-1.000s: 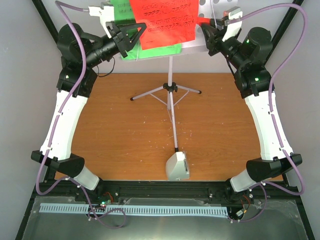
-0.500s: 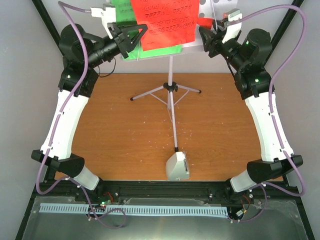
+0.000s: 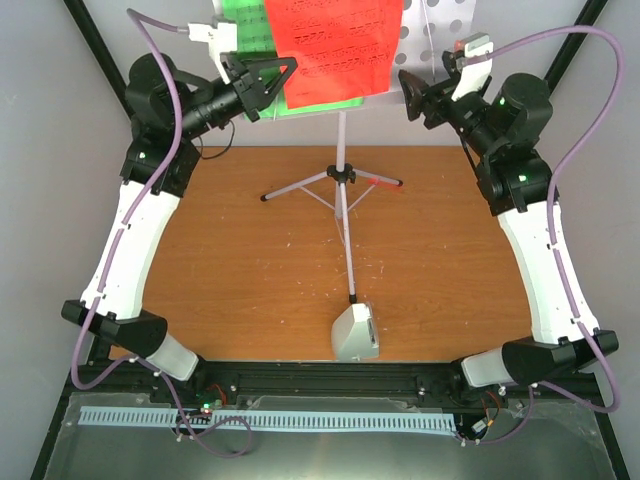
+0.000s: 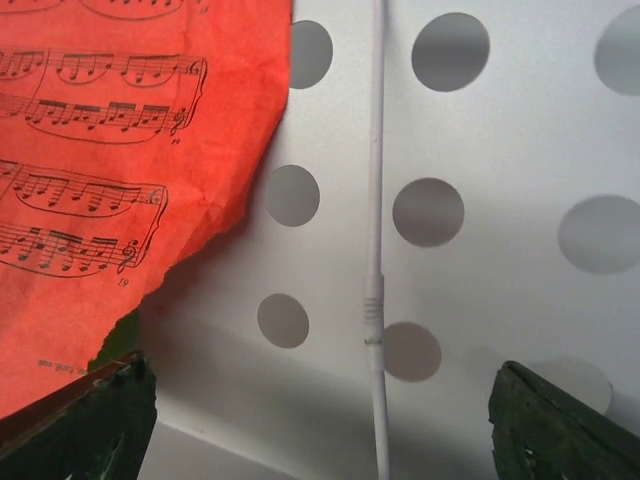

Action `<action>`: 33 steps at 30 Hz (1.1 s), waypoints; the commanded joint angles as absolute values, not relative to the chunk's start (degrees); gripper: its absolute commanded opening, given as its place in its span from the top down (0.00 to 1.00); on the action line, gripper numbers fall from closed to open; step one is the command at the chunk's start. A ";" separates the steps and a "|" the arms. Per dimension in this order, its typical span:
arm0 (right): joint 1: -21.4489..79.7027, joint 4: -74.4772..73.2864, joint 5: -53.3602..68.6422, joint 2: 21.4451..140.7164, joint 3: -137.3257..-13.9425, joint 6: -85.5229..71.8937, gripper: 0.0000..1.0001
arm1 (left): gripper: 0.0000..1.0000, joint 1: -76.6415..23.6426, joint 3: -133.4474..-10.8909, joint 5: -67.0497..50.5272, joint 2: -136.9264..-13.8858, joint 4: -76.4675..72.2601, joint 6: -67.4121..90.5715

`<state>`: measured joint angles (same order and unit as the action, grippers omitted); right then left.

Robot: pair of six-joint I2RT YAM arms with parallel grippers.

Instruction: Pack up the instrument practice props

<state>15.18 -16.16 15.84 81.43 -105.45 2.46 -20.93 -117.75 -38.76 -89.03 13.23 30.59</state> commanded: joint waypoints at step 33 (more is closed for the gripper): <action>15.27 -17.04 13.42 58.63 -81.81 -4.43 0.00 | 1.00 -20.52 -72.95 -60.08 -62.74 0.54 30.46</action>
<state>15.18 -17.10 14.31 60.93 -84.12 -3.44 -20.88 -76.60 -57.82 -65.93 2.76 30.50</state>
